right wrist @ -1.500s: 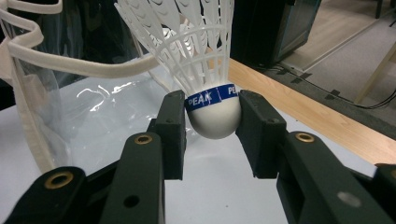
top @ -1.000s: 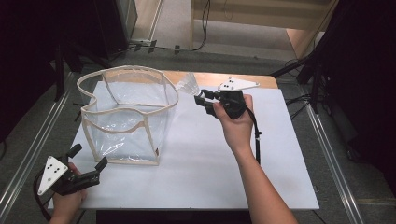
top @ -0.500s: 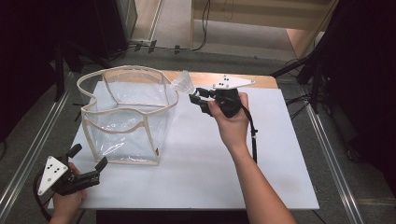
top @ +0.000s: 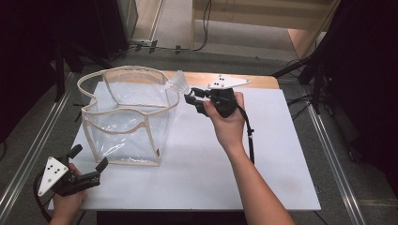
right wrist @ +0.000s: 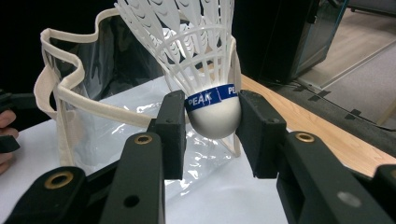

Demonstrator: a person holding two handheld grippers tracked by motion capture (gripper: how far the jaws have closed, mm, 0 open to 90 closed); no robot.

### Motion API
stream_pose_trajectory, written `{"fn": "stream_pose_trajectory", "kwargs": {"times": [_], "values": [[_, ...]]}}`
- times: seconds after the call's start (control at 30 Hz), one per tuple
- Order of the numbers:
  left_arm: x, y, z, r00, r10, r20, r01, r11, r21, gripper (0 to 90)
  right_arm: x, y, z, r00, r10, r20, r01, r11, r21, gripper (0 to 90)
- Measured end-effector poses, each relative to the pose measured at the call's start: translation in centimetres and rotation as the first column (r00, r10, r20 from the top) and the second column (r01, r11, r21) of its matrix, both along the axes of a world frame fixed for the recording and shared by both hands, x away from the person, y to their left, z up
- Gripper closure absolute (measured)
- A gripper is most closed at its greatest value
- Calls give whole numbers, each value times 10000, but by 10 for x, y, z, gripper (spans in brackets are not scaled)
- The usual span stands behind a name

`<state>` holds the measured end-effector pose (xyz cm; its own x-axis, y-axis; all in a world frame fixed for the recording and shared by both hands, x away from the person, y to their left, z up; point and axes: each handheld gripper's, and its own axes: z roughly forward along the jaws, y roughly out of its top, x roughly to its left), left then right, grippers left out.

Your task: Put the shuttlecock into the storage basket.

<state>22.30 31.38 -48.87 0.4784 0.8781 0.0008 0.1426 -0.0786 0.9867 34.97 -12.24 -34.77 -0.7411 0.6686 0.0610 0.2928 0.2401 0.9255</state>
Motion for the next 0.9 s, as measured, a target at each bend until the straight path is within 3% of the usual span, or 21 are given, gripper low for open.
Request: {"fn": "stream_pose_trajectory", "kwargs": {"times": [0.9], "values": [[0,0,0,10000,0,13,0,10000,6,21,2,21,1,9993,366,-43,-366,9993,81,612]]}}
